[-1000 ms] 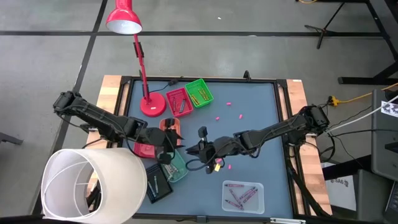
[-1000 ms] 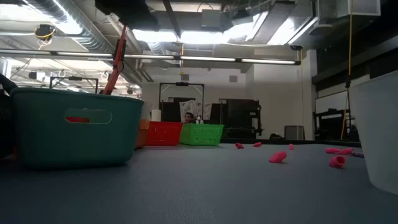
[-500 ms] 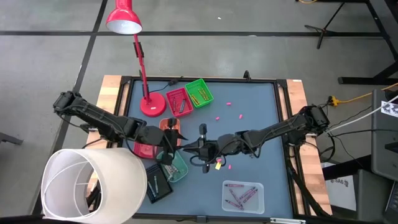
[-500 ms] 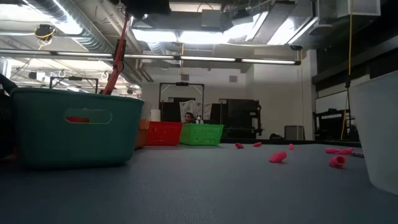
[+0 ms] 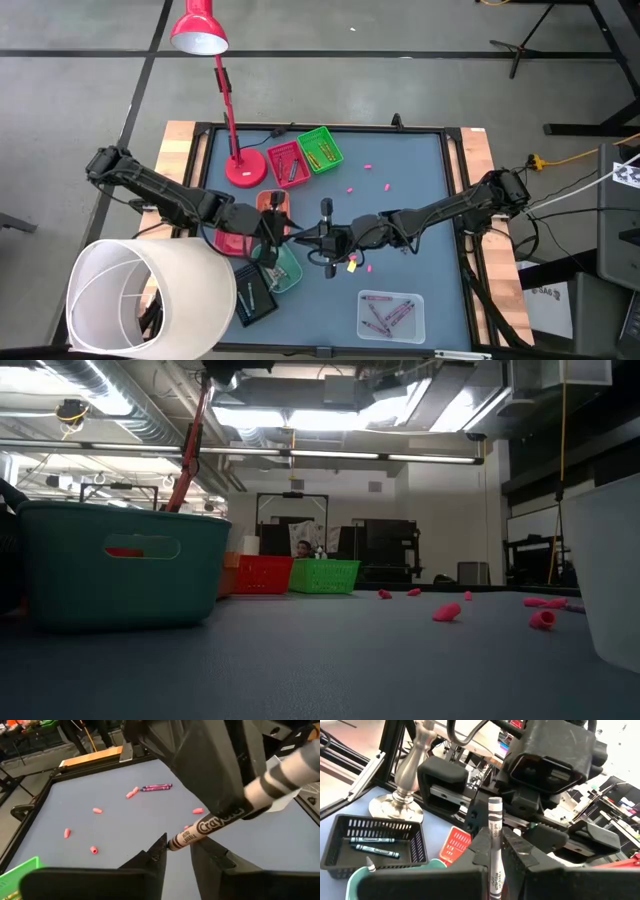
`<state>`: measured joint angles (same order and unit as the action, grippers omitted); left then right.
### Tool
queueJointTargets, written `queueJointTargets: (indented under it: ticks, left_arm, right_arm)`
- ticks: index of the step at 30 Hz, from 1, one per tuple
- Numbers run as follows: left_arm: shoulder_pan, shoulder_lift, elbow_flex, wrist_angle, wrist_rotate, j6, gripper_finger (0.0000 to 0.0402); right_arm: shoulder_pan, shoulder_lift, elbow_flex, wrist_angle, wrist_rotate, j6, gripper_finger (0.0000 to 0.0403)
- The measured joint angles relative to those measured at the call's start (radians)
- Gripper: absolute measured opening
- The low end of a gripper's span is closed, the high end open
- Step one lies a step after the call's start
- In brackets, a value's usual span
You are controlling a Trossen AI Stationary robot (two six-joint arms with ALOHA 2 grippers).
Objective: Sort crayons
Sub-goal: Put the gray crayon into the light green bin
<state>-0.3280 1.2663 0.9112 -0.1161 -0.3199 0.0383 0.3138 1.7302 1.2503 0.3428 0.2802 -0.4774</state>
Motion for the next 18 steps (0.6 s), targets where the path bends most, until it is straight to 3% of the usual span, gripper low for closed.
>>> queueJointTargets:
  ticks: [18]
  left_arm:
    - [-0.014,0.000,0.000,-0.004,-0.002,-0.001,0.0017]
  right_arm:
    - [0.000,0.000,0.000,-0.001,0.038,0.002,0.0030]
